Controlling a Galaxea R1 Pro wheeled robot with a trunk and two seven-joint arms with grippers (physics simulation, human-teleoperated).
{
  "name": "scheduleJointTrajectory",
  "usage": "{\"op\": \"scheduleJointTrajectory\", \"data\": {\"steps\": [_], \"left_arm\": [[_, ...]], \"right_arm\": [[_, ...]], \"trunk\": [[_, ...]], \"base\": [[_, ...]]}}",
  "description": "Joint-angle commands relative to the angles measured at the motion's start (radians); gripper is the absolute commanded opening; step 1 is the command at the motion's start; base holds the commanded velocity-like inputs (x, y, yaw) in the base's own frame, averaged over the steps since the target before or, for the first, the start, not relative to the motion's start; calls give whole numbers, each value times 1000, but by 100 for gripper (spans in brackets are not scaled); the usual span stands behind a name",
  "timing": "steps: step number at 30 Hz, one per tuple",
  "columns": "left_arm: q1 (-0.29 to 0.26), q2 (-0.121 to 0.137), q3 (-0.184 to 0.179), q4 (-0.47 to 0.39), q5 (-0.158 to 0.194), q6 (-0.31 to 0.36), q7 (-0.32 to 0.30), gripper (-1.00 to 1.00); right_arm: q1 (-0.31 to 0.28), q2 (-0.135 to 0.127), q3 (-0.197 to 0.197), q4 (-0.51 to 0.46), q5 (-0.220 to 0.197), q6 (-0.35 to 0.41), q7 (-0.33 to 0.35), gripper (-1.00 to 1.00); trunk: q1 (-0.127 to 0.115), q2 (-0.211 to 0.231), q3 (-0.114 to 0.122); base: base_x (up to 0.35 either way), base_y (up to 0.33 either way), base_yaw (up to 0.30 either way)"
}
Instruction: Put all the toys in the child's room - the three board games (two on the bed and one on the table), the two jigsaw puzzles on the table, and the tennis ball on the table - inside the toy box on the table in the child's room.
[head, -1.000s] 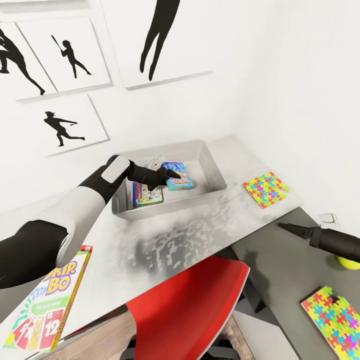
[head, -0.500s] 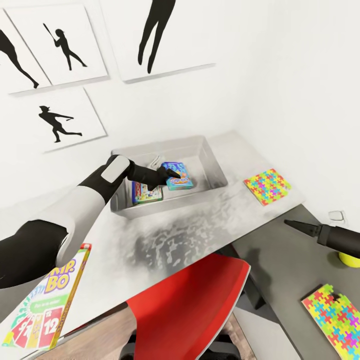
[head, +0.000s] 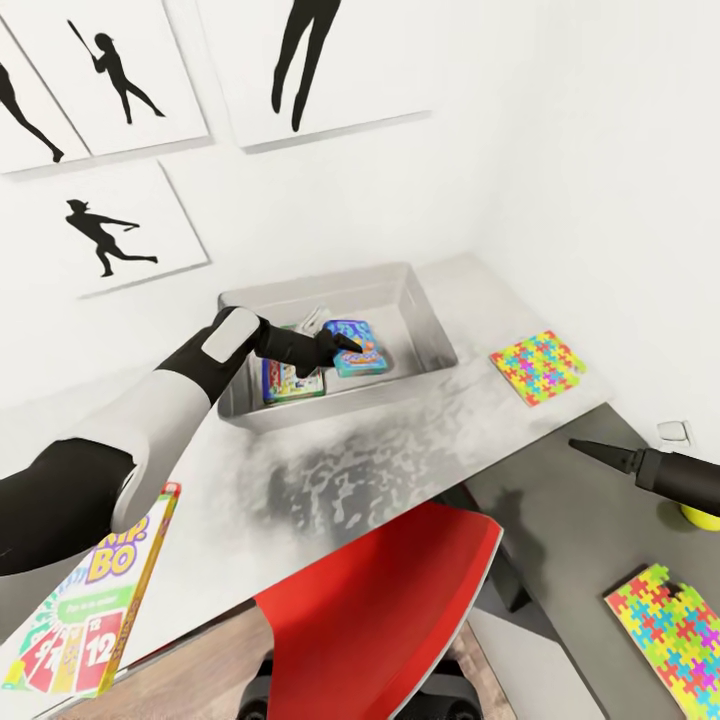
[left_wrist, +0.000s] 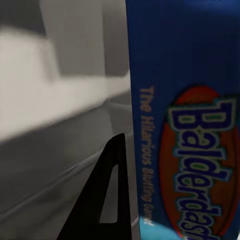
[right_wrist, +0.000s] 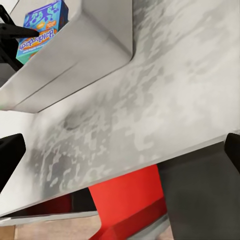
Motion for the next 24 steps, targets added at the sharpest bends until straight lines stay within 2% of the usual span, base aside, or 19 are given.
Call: {"op": "scheduleJointTrajectory", "data": {"steps": [1,16,24], "left_arm": [[-1,1,-4,0,2,1,-3,-100],[-28,1,-2,-6,4,1,-4,-100],[-33,6,1,-27,4,0,-3,-100]], "right_arm": [[-1,0,-1,0,3,3,6,100],[-1,0,2,0,3,3,6,100],[-1,11,4,0,3,3,5,100]], "trunk": [[0,-2,-3],[0,-2,-27],[0,-2,-33]], "base": [[0,0,0],[0,0,0],[0,0,0]]}}
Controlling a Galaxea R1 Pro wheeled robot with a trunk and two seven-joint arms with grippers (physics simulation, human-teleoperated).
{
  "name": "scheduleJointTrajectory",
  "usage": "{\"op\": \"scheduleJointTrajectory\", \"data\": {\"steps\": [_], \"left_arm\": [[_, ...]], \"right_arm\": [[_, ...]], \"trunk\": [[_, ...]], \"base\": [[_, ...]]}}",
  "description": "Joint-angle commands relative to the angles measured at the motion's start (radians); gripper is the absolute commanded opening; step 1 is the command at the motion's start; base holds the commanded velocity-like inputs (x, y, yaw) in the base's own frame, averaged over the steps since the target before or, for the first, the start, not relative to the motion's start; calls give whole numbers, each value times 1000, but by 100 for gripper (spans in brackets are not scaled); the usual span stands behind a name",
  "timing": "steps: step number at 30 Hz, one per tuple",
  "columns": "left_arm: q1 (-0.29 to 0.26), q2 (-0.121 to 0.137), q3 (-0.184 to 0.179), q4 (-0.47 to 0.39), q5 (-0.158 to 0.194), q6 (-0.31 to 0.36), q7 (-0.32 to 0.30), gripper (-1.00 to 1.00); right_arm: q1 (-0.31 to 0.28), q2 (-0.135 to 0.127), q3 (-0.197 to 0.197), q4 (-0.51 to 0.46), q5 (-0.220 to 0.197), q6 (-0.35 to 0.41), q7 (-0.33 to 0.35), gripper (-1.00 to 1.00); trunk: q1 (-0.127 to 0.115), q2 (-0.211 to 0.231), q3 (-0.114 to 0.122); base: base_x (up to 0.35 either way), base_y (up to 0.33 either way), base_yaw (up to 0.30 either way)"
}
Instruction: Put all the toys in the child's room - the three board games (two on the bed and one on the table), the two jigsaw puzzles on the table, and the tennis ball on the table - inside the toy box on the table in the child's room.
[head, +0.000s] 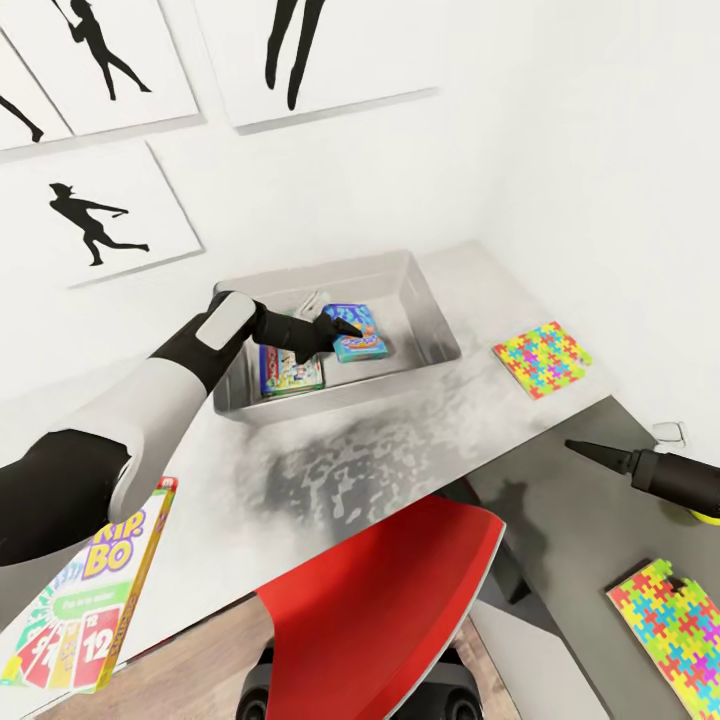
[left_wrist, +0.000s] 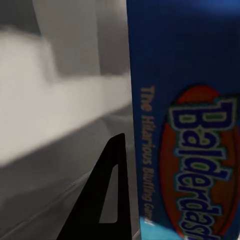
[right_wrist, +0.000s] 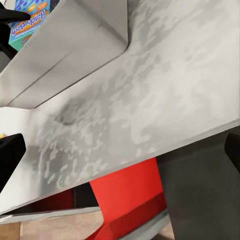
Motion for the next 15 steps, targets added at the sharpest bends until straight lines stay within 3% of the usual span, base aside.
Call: {"op": "scheduleJointTrajectory", "data": {"steps": [1,6,15], "left_arm": [[-2,2,-3,-4,0,1,-3,-100],[-4,4,-1,-6,-13,-27,-4,-100],[-4,4,-1,-6,-13,-32,-4,-100]], "right_arm": [[-1,1,-2,0,4,3,6,100],[-14,27,-15,9,4,3,3,100],[-14,27,-15,9,4,3,3,100]], "trunk": [[1,-2,-2],[1,-2,-2],[1,-2,-2]], "base": [[0,0,0],[0,0,0],[0,0,0]]}}
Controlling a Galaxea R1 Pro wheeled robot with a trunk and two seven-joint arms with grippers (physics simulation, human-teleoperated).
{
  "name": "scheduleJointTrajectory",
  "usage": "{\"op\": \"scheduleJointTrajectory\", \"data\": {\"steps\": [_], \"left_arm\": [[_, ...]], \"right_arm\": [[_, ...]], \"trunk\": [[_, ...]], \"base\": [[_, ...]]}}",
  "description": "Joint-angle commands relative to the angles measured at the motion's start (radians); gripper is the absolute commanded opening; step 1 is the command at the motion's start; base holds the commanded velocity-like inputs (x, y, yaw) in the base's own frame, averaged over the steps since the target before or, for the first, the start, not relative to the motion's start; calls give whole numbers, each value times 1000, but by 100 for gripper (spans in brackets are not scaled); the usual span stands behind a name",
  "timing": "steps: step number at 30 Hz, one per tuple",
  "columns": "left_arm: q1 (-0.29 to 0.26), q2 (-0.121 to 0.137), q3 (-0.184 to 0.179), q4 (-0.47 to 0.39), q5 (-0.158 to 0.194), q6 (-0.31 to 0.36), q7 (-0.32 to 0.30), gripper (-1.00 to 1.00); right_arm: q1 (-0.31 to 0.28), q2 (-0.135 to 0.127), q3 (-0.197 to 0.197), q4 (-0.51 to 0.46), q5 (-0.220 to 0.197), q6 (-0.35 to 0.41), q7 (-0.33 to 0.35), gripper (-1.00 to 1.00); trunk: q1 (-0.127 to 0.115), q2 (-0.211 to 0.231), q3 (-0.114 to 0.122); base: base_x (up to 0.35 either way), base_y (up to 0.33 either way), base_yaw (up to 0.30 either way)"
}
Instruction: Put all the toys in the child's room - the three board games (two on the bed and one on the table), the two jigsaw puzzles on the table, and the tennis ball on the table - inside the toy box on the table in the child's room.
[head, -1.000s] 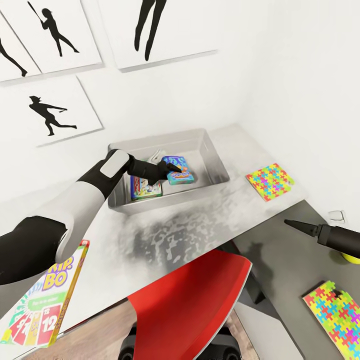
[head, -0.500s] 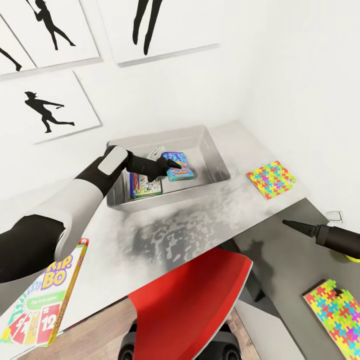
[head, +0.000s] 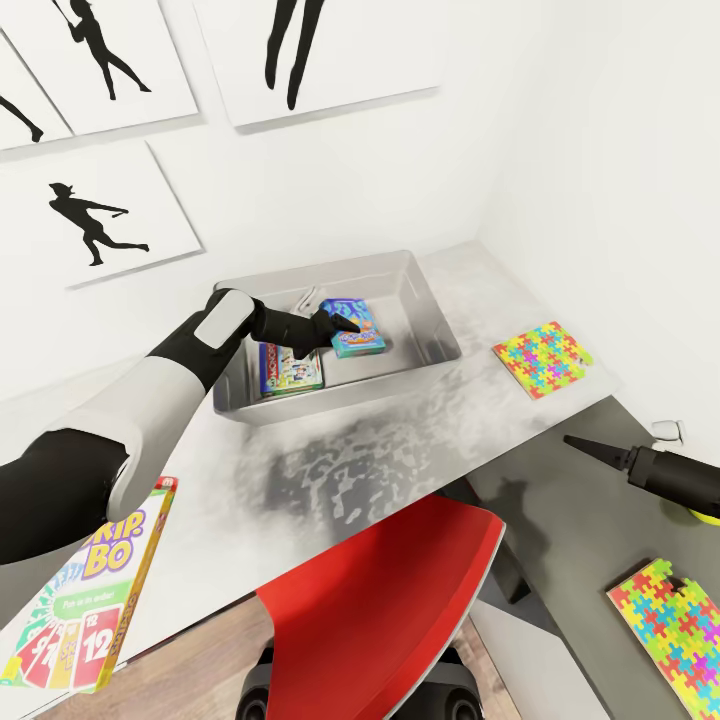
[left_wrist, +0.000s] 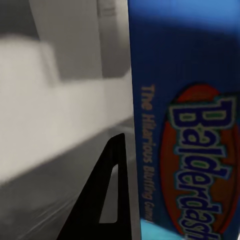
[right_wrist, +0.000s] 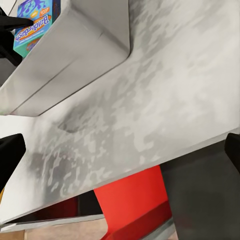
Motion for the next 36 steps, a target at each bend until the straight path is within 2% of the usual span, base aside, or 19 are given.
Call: {"op": "scheduleJointTrajectory", "data": {"steps": [1,33,36], "left_arm": [[-1,0,-3,0,1,1,-2,-100],[0,2,-3,-1,3,2,-1,-100],[-3,-1,-3,-4,7,-1,4,-100]], "right_arm": [[-1,0,-1,0,4,3,6,100],[-2,-1,0,0,4,3,5,100],[9,-4,-13,-4,1,3,9,100]], "trunk": [[1,-2,-1],[1,-2,-1],[1,-2,-3]], "base": [[0,0,0],[0,0,0],[0,0,0]]}}
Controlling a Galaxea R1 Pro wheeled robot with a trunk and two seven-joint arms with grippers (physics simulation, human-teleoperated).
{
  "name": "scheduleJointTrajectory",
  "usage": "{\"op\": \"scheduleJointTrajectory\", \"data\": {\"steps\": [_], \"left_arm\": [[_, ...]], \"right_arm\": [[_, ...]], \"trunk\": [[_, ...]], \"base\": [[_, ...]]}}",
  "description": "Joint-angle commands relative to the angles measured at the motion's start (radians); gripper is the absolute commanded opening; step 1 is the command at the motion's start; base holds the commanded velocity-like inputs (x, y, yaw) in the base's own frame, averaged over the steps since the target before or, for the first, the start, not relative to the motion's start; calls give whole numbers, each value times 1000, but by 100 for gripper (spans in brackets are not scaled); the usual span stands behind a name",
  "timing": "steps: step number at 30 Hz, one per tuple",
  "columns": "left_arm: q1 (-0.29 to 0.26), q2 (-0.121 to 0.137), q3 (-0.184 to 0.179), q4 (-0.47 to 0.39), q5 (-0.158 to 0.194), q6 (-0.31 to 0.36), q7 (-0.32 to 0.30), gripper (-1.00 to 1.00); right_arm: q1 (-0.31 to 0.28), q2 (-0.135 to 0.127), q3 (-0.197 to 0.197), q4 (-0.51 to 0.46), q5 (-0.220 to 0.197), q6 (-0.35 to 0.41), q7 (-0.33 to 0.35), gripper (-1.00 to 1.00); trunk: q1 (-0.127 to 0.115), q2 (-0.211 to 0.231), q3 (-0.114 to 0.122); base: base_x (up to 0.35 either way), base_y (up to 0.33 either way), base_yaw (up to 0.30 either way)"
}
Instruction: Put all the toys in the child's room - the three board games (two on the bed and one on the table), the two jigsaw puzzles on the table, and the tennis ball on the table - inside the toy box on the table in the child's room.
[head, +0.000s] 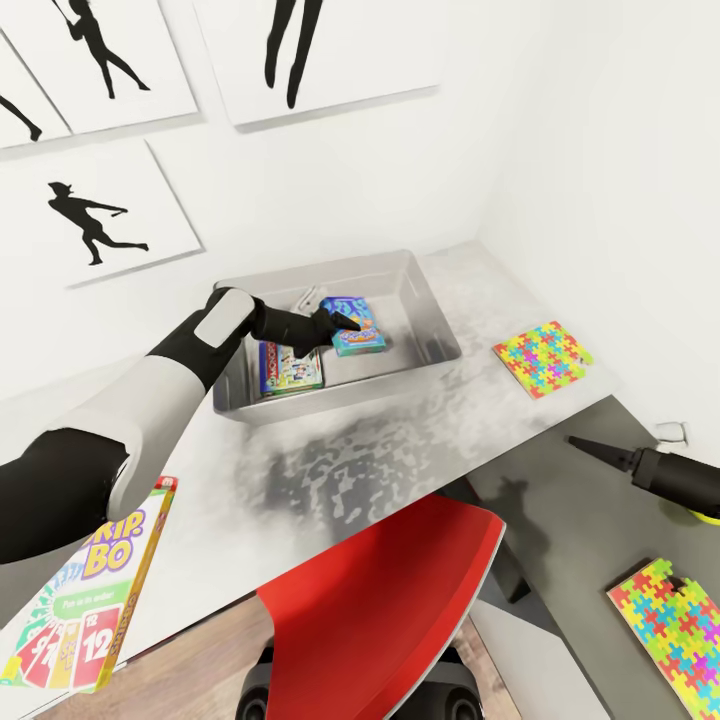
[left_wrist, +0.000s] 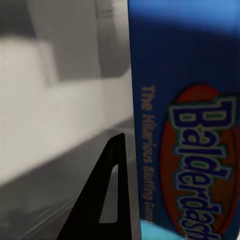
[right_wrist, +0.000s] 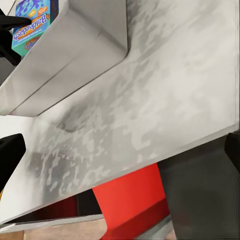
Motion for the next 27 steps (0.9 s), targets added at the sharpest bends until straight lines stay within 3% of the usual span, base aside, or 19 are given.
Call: {"op": "scheduleJointTrajectory", "data": {"steps": [1,8,27], "left_arm": [[-1,0,-3,0,1,1,-1,-100],[-4,-2,-3,-2,4,-1,2,-100],[-8,-5,-3,-3,5,-2,5,-100]], "right_arm": [[-1,0,-5,0,3,3,6,100],[9,-3,-25,-3,1,3,9,100],[13,-2,-30,-4,0,3,10,100]], "trunk": [[1,-2,-2],[1,-2,-11],[1,-2,-40]], "base": [[0,0,0],[0,0,0],[0,0,0]]}}
